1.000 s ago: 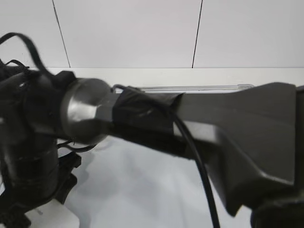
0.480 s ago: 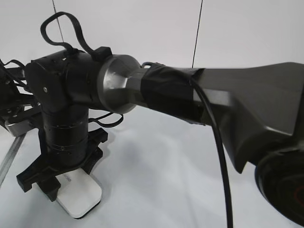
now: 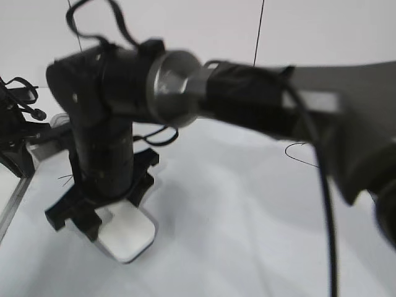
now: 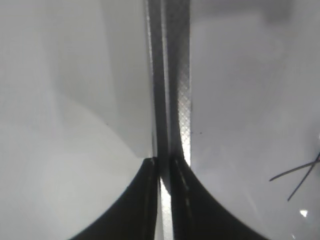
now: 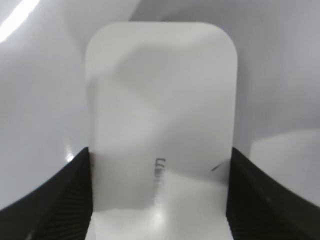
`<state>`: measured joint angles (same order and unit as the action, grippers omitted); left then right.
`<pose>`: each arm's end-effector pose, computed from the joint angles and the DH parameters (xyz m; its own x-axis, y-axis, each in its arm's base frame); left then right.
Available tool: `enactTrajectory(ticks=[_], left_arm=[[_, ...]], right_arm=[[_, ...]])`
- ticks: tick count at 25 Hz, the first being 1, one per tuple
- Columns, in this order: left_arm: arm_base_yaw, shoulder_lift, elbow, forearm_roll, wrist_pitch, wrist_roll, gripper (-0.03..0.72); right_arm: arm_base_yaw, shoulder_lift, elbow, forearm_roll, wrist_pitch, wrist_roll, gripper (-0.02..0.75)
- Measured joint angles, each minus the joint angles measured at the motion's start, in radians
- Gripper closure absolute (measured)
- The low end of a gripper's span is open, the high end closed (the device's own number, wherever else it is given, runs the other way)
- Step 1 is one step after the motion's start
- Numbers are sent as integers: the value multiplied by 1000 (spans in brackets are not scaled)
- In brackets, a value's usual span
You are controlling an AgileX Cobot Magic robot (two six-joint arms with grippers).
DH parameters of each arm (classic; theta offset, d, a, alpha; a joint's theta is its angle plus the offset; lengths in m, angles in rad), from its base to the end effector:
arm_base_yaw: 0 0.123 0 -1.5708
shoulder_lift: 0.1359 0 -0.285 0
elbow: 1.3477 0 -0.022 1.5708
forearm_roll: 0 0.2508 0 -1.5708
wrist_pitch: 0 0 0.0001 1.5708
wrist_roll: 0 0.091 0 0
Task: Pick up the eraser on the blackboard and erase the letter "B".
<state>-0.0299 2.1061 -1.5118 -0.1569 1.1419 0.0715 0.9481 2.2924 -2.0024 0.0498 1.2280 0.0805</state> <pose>0.3999 -0.0249 0.1538 -0.9967 0.0356 0.0726 0.0249 0.9895 -0.1422 0.2755 0.3910 0.1905 -0.6539 -0.7445 -0.1348 -0.7553 0.6526 0.0598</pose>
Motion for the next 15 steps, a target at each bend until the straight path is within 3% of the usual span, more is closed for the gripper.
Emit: enactTrajectory(ticks=[8,15], left_arm=[[0,0,0,0,0,0,638],[0,0,0,0,0,0,638]], right_arm=[[-17,-166,69,-2,0,0,204],[-137,-308,296,50,-6,0,204]])
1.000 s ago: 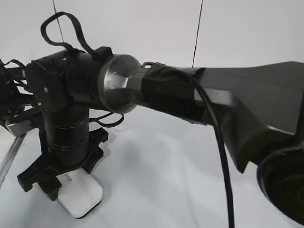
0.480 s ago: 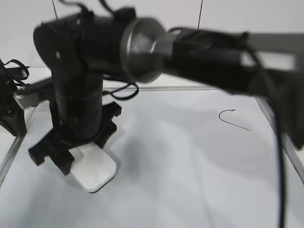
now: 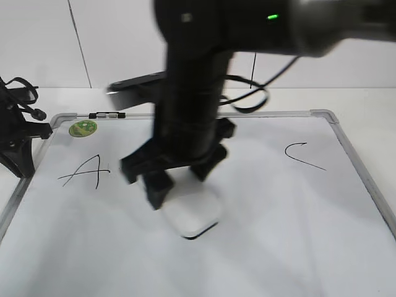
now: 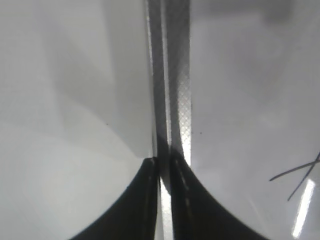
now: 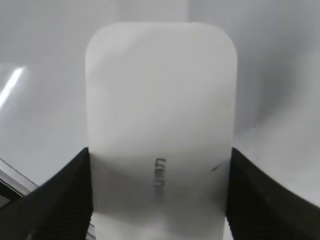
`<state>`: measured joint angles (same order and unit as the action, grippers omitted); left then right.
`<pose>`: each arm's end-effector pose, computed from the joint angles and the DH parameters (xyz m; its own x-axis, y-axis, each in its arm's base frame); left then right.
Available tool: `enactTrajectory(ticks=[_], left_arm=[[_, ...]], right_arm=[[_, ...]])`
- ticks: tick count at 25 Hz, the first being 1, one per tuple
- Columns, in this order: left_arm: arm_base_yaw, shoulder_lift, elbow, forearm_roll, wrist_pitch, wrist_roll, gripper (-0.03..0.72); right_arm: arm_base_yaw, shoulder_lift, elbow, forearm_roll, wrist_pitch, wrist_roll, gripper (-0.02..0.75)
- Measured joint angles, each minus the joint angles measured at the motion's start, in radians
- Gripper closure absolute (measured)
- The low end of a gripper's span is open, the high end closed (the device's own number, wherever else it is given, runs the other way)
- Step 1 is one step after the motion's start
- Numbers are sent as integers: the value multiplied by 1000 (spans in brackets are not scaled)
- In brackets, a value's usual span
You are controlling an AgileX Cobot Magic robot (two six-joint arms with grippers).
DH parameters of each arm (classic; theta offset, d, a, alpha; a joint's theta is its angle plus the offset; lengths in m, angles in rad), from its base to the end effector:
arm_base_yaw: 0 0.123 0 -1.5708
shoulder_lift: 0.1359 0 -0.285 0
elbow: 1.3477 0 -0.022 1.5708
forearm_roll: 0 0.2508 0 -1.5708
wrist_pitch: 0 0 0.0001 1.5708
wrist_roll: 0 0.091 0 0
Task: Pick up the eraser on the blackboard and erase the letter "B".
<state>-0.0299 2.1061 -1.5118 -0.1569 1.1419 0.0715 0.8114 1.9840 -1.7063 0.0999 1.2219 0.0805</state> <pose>0.3999 -0.0249 0.1538 -0.9967 0.0356 0.0726 0.0249 0.9895 -0.1422 0.2785 0.3058 0.2508 -0.7591 -0.6340 -0.1477 -0.6497 0.7522 0.1102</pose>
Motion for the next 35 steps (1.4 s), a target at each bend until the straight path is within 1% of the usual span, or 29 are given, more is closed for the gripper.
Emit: enactTrajectory(ticks=[6,12,18,25,29,35], left_arm=[[0,0,0,0,2,0,638],[0,0,0,0,2,0,636],[0,0,0,2,2,0,636],[0,0,0,2,2,0,636],[0,0,0,2,4,0,636],[0,0,0,0,4,0,635]], right_arm=[[-179,-145,231,60,-90,0,204],[-373,-265,425,66,-155,-10,204],[-552,-308,505,69,-173,-48,204],[-735,-309,520,83,-188,-112,204],[-792,-309,520,86,-198,-131,204],[-801,-309,520,48,-229,-163,204]])
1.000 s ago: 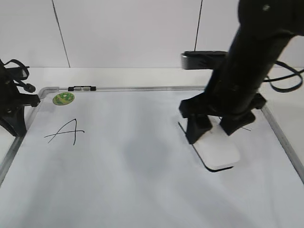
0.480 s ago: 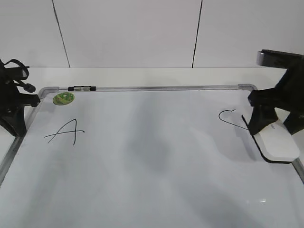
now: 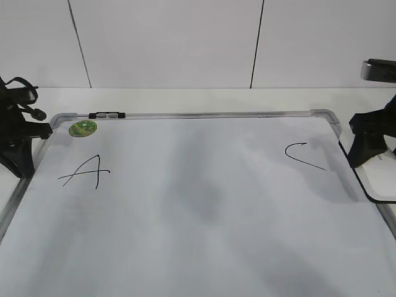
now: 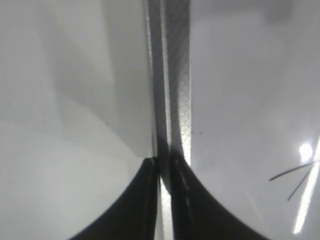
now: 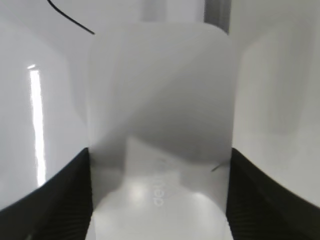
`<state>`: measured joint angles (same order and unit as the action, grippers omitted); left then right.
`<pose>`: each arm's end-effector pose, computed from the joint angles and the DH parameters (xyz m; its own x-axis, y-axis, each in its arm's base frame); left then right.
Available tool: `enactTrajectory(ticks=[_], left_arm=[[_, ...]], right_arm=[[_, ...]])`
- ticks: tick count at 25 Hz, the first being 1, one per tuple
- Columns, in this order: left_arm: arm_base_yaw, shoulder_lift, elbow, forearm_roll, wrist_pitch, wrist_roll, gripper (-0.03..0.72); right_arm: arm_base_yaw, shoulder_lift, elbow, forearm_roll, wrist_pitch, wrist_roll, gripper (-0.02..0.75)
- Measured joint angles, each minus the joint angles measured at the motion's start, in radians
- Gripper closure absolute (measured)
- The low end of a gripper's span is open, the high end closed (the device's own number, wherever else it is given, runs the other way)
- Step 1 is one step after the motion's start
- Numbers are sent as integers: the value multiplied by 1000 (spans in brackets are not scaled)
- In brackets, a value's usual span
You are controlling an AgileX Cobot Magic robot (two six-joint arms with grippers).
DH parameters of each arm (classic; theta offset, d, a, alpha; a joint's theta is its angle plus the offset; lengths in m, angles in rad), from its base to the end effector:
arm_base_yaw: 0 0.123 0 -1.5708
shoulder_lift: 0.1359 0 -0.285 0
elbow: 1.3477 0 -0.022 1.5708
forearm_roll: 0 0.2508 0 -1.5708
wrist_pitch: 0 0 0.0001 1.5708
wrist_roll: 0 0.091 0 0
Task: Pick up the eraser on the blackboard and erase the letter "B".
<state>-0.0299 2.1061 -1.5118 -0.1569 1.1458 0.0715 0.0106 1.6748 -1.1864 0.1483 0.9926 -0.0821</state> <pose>0.3995 -0.0249 0.1538 -0.9964 0.0361 0.0765 0.0249 0.9895 -0.1424 0.3233 0.0147 0.2333 -0.9834 -0.0111 -0.1811 -0.0335 0.9920 0.1216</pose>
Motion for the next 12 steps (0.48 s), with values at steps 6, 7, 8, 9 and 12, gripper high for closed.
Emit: enactTrajectory(ticks=[6,7,8,9,12], left_arm=[[0,0,0,0,0,0,634],[0,0,0,0,0,0,634],[0,0,0,0,0,0,634],[0,0,0,0,0,0,634],[0,0,0,0,0,0,634]], right_arm=[[0,28,0,-51,-6,-20,204],[0,32,0,-52,-6,-20,204],[0,34,0,-52,-7,-20,204],[0,34,0,-52,-8,-20,204],[0,36,0,-53,-31,-21,204]])
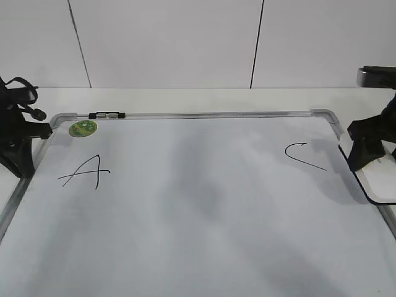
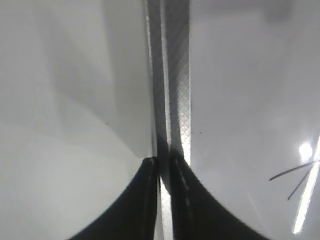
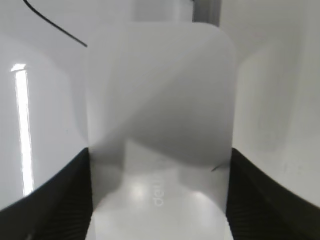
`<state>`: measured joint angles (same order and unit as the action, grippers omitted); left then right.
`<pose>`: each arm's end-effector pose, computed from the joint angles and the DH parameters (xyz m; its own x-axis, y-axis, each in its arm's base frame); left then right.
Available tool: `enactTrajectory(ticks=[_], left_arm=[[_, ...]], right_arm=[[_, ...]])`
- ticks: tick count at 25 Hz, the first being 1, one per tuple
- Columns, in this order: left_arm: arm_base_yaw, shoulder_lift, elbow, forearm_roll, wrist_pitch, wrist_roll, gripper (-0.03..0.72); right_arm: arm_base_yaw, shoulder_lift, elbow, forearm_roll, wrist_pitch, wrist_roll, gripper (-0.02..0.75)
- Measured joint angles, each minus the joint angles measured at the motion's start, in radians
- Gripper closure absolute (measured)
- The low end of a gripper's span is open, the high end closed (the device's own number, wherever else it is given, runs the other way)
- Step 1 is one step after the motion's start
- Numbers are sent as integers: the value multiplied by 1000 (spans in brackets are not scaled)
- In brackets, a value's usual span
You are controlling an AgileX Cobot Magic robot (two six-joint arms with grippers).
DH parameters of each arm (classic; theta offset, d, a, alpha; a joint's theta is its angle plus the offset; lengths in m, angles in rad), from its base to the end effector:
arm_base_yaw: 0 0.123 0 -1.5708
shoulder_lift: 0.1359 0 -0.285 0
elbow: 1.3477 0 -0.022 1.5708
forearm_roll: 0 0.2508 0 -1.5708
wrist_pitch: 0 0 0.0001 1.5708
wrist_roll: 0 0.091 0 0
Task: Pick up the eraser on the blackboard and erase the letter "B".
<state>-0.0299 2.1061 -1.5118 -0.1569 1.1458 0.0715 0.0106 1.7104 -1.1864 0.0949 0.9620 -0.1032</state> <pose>0.3995 -0.0249 0.1538 -0.9964 0.0361 0.0765 0.0249 0.9895 -0.1424 0.3296 0.0106 0.2217 -0.9825 -0.0591 -0.1768 -0.0721 0.9951 0.0680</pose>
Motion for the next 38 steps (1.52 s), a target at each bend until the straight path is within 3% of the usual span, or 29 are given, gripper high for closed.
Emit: enactTrajectory(ticks=[28,34,38], left_arm=[[0,0,0,0,0,0,633],[0,0,0,0,0,0,631],[0,0,0,-2,0,0,631]], right_arm=[[0,117,0,28,-42,-2,201],[0,117,-14,38,3,-2,109],[0,117,-49,38,52,-2,89]])
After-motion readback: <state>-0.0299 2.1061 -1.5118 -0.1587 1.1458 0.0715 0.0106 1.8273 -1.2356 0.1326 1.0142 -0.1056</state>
